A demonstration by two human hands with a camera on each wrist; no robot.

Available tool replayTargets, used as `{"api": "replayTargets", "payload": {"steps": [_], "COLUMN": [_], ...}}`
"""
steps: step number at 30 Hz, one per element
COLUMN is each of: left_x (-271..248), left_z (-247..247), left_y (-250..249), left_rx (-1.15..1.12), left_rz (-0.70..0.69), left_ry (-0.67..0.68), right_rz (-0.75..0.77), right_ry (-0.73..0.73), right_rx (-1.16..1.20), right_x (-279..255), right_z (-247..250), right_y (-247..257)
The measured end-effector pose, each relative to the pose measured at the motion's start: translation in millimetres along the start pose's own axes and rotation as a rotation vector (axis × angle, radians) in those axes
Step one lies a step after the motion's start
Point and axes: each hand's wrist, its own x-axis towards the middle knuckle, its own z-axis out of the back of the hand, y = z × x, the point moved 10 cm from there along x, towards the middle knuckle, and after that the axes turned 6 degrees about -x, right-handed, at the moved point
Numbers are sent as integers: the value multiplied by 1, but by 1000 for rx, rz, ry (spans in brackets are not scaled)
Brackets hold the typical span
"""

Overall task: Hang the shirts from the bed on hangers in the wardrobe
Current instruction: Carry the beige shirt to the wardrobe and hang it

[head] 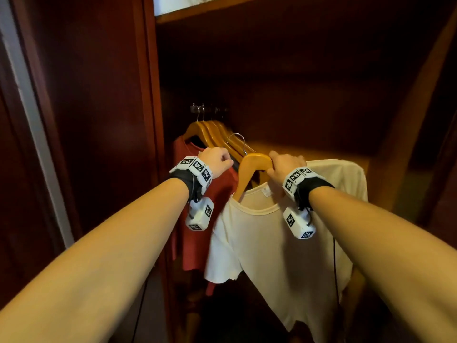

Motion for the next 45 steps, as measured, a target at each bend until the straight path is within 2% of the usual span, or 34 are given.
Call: {"api": "replayTargets", "payload": {"steps": [12, 18, 24, 34, 42, 45], "left_x": [113, 138, 156, 184, 204, 208], "left_z": [-67, -98, -103, -93, -55, -35], "left_y": [24, 48, 57, 61, 65, 67], "left_rx": [252, 386, 524, 517, 362, 351], "left_rz": [-86, -79, -84, -148, -210, -217], "left_ry": [84, 234, 266, 215, 81, -12], "right_rz": [-169, -180, -166, -155, -155, -161], "right_ry": [83, 73, 71, 20, -51, -73], "right_rx": [-143, -183, -247, -209, -131, -97], "right_x": [78, 106, 130, 154, 176, 189], "right_z": [-51, -59, -60, -51, -32, -25], "right_y": [-56, -55, -47, -11, 16, 28]}}
